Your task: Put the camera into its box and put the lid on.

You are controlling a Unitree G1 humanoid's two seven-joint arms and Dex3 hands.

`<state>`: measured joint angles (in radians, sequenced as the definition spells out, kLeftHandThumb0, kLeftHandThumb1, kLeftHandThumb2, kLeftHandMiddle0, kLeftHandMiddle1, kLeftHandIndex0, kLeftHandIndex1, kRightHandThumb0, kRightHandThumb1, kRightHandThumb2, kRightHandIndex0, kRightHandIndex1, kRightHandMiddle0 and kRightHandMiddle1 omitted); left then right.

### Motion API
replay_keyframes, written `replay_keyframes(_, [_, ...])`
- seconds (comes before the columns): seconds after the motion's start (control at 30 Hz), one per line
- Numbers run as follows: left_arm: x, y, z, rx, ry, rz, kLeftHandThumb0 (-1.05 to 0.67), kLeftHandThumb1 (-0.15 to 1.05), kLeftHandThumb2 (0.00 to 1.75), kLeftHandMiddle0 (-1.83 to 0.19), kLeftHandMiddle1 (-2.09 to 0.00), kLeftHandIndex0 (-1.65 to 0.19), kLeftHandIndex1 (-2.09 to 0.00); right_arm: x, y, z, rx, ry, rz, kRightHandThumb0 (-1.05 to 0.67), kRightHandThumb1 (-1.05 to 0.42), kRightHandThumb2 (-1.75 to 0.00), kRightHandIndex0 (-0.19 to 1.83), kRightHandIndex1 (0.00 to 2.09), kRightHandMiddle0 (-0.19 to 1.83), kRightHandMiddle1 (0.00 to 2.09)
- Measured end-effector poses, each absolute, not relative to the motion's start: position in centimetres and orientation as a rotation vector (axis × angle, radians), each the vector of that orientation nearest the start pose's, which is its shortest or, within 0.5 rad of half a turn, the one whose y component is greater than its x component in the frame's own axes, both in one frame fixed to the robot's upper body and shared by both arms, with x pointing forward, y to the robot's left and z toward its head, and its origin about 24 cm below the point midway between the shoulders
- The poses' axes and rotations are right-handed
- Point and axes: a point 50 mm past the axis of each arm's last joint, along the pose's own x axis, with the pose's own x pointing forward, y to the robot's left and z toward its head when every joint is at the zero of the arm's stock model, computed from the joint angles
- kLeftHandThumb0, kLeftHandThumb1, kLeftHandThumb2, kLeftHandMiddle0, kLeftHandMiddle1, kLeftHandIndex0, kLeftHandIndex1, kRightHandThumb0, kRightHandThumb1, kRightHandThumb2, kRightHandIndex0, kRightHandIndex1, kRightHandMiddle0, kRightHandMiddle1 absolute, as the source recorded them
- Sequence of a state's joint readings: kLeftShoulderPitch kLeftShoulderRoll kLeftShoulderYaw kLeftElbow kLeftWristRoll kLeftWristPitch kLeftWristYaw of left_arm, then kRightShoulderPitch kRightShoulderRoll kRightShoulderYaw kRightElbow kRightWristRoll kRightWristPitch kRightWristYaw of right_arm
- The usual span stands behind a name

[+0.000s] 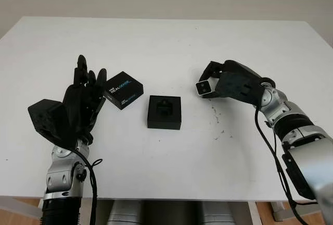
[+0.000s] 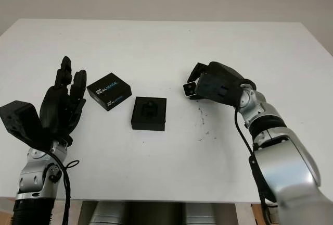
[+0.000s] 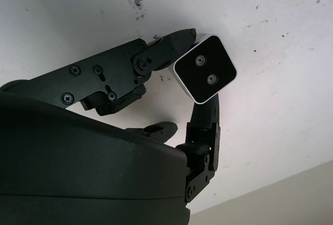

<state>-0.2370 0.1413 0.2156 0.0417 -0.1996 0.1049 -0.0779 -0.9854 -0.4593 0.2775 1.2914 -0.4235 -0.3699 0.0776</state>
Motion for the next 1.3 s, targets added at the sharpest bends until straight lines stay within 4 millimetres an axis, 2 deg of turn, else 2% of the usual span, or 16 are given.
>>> replay_keyframes(0.27, [29.5,20.7,9.3,-0.091,-0.116,0.055,-0.71,1.05,0.36,0.19,-0.05,0.19,-0.04,39.6,-20.7,11.4,-0.852,0.017,0.238,-0.37,-0.93,-0.05,0.41,0.02,0.35,1.48])
replay_keyframes(0.5, [29.5,20.8,9.3,-0.095,-0.114,0.055,-0.71,1.05,0.36,0.18,-0.05,0.19,-0.05,39.5,-20.1,11.1,-0.619,0.006,0.219,-0.40,-0.92,-0.05,0.37,0.01,0.31,1.59])
replay_keyframes(0.77, [29.5,20.9,9.3,-0.093,-0.108,0.047,-0.70,1.05,0.38,0.19,-0.05,0.19,-0.04,39.0,-18.6,10.7,-0.378,-0.014,0.215,-0.40,-0.92,-0.05,0.29,0.00,0.30,1.67])
replay_keyframes(1.0, [29.3,20.9,9.4,-0.098,-0.108,0.045,-0.70,1.05,0.38,0.19,-0.05,0.19,-0.04,37.0,-16.5,10.4,-0.237,0.003,0.224,-0.35,-0.97,-0.06,0.21,0.01,0.20,1.68])
replay_keyframes(1.3, [29.2,20.9,9.5,-0.099,-0.112,0.039,-0.68,1.05,0.40,0.19,-0.03,0.19,0.00,32.9,-13.9,11.0,-0.181,0.022,0.241,-0.34,-0.97,-0.06,0.22,0.03,0.21,1.74])
